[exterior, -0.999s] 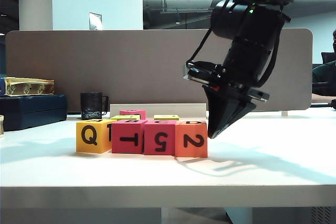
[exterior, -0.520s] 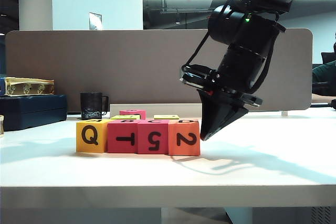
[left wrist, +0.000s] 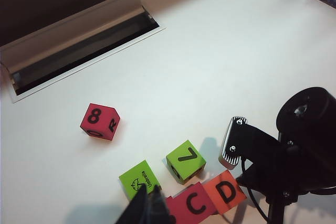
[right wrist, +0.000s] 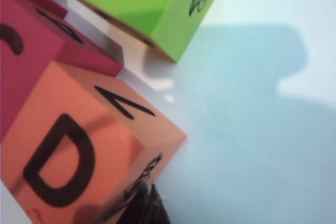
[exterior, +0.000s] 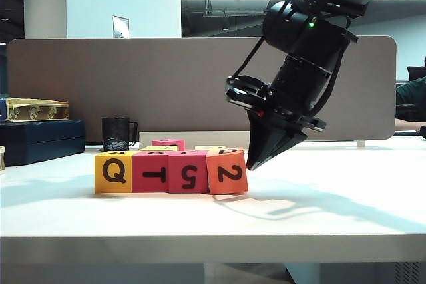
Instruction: Select the appropriate blocks from the scattered letter blocks on the table and arrange them in a row to spell out "ABCD".
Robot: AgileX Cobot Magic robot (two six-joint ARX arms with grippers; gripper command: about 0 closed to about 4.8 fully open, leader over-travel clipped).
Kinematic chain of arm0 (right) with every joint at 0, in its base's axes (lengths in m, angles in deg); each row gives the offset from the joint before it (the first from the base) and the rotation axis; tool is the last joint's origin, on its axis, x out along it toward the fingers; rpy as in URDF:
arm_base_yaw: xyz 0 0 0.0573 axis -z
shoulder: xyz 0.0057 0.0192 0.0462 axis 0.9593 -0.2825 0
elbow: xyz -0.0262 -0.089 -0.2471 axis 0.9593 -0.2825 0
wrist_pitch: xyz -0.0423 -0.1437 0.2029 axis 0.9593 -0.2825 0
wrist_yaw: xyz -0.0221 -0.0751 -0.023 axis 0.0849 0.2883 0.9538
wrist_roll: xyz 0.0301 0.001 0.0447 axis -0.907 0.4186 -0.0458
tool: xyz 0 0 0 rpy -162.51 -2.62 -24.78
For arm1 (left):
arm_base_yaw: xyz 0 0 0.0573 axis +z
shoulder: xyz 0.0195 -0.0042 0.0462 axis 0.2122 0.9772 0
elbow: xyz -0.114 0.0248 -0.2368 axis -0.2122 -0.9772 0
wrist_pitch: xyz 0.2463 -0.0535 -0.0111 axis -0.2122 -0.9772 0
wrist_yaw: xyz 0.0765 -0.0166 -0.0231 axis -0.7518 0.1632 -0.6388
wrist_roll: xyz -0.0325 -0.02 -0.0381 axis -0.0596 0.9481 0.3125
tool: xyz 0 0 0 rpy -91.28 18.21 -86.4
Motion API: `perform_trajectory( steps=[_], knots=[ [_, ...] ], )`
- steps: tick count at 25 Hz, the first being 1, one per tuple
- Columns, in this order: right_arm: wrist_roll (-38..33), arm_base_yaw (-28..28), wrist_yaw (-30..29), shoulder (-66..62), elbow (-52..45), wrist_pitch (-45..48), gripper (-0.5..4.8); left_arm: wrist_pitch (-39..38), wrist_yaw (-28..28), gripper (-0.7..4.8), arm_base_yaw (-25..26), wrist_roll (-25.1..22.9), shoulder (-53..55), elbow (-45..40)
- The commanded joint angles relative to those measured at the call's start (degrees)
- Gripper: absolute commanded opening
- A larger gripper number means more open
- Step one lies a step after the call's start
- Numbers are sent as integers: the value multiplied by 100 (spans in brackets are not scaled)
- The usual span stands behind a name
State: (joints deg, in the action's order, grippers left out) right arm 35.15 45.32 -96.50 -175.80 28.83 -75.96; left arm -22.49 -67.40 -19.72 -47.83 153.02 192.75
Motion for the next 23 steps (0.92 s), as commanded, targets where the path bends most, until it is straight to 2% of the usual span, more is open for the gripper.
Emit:
perform_trajectory(
  steps=[1, 8, 15, 20, 22, 23],
  knots=[
    [-37, -11, -48, -2, 20, 142, -2, -31, -13, -6, 0, -20, -35, 22],
    [-35, -9, 544, 2, 22, 26, -2, -125, -15, -6, 2, -24, -35, 22],
    [-35, -11, 505, 77, 31, -605, -2, -168, -15, -6, 2, -46, -35, 22],
    [-35, -11, 306, 260, 31, -1060, -2, -164, -11, -6, 2, -118, -35, 22],
    [-37, -11, 22, 343, 31, -1161, -2, -164, -15, -6, 2, -133, -35, 22],
    [-37, -11, -374, 391, 31, -1176, -2, -166, -13, -6, 2, -131, -35, 22]
  ],
)
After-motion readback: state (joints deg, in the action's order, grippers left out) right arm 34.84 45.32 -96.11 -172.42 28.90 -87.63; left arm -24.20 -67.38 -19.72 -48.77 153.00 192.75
